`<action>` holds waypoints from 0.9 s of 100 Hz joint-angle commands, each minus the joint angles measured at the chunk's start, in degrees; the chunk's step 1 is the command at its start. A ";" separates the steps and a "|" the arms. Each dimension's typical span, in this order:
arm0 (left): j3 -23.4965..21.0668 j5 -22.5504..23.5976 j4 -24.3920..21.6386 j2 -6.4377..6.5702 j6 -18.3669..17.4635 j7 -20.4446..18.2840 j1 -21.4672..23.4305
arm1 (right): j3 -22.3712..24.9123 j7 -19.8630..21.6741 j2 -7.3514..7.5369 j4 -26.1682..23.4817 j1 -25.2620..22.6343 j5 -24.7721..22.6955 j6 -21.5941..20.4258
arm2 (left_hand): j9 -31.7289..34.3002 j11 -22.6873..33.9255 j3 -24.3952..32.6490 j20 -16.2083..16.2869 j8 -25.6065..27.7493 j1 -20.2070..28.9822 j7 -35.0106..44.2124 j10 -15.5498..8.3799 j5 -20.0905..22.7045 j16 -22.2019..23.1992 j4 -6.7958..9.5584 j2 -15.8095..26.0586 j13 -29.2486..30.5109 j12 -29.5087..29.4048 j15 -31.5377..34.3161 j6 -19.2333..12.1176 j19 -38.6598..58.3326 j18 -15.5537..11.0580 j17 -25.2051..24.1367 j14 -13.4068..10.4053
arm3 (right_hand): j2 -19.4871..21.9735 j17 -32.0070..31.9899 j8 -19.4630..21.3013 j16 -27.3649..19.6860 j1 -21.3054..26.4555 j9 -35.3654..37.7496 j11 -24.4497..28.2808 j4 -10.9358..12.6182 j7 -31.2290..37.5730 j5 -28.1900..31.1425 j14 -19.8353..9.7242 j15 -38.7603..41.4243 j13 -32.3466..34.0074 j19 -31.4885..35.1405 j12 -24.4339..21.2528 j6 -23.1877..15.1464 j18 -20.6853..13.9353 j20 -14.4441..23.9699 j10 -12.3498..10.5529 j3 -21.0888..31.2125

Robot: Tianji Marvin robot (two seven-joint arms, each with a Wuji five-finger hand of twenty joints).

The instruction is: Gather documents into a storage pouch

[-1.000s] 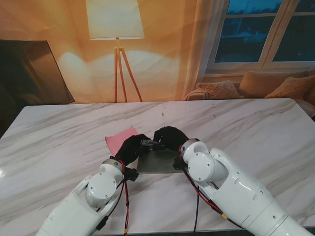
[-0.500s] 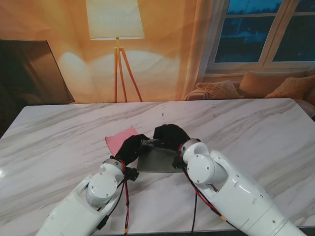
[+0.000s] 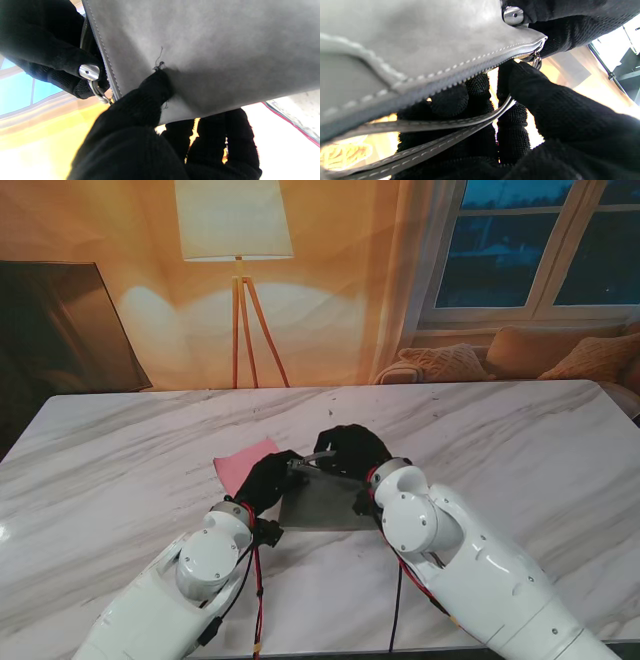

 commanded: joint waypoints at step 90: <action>-1.13 -0.80 0.27 -0.47 -0.60 0.34 0.86 | 4.59 1.73 1.41 0.17 -2.38 -2.93 -0.54 | 0.62 14.91 -14.55 3.67 16.76 8.28 8.65 -0.62 -0.91 4.75 5.70 13.79 3.31 5.53 5.19 -1.66 1.57 -4.31 0.10 3.20 | 8.88 37.50 -1.25 1.99 5.40 -0.56 2.66 3.25 1.82 2.59 -14.63 22.06 18.59 31.77 4.51 -5.57 -5.71 5.72 2.51 -3.58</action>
